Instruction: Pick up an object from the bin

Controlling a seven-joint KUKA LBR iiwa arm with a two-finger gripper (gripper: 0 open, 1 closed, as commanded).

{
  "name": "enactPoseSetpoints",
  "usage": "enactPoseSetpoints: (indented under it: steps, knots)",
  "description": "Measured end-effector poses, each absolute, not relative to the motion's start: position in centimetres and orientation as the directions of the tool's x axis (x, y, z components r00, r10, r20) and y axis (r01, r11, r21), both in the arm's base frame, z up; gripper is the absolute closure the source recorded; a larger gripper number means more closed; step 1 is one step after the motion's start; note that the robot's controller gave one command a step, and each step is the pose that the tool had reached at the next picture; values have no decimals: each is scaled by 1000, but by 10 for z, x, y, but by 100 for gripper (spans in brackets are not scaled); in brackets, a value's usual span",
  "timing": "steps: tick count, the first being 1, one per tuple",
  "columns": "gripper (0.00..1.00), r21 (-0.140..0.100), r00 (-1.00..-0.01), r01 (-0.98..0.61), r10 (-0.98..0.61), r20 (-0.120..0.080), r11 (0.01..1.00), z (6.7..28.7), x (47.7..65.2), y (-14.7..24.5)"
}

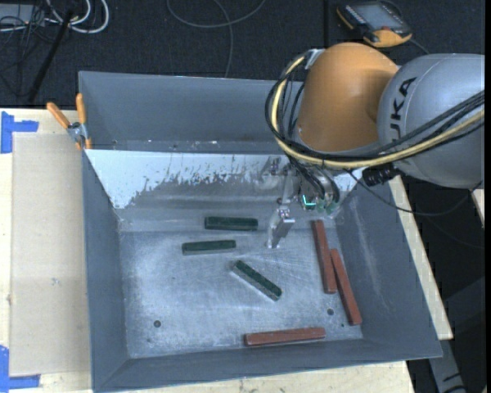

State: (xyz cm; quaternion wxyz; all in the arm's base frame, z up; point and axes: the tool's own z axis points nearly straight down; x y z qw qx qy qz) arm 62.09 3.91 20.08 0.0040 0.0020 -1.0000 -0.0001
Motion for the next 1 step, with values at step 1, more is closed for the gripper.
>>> enactPoseSetpoints:
  steps: [1]
  knots:
    - [0, 0, -1000, -3, -3, 0, 1000, 206, 622, 39]
